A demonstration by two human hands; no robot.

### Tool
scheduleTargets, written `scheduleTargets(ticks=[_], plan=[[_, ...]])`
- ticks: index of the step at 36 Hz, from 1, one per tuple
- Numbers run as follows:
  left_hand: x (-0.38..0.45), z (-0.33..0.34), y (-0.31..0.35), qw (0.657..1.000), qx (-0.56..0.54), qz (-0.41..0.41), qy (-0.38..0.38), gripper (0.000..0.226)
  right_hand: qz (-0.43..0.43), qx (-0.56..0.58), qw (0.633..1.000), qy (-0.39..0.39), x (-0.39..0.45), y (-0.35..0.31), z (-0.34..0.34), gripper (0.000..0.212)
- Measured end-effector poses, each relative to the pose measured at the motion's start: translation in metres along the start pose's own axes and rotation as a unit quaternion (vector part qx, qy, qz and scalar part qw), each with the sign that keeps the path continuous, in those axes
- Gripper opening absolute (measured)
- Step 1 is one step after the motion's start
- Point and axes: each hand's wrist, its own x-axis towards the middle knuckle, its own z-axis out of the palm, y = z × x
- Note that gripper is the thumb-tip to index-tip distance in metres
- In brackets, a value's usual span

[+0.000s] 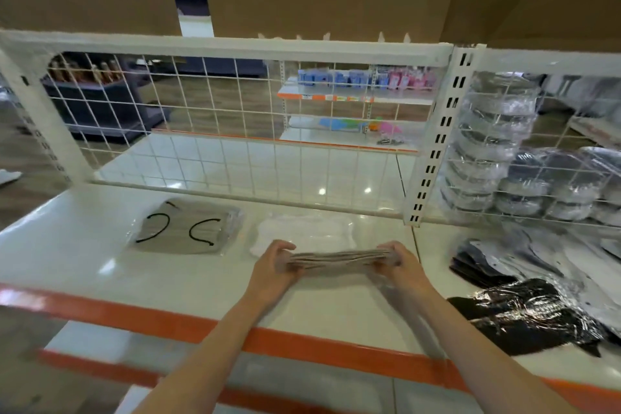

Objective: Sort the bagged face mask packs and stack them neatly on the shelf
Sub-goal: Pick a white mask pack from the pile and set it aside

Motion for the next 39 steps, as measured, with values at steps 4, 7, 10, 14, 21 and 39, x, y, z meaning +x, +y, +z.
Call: scheduleTargets(ticks=[4, 7, 10, 14, 21, 39], plan=[[0.009, -0.012, 0.000, 0.998, -0.056, -0.028, 0.008, 0.023, 0.013, -0.032, 0.999, 0.008, 0.008, -0.010, 0.004, 0.019], [0.012, -0.026, 0.003, 0.993, -0.097, -0.055, 0.024, 0.046, 0.029, -0.068, 0.997, 0.002, 0.015, -0.017, 0.015, 0.023], [0.014, -0.042, 0.002, 0.996, -0.059, -0.058, 0.046, 0.040, 0.041, -0.076, 0.996, -0.026, 0.019, -0.026, 0.036, 0.024], [0.014, -0.076, -0.010, 0.994, 0.023, -0.080, 0.077, 0.060, 0.070, -0.092, 0.990, -0.079, 0.019, -0.037, 0.073, 0.021], [-0.007, -0.144, -0.036, 0.966, 0.173, -0.171, 0.087, 0.058, 0.063, -0.152, 0.972, -0.166, 0.012, -0.049, 0.148, 0.009], [-0.042, -0.217, -0.053, 0.900, 0.417, -0.118, -0.056, 0.031, 0.042, -0.165, 0.973, -0.156, 0.052, -0.093, 0.280, 0.012]])
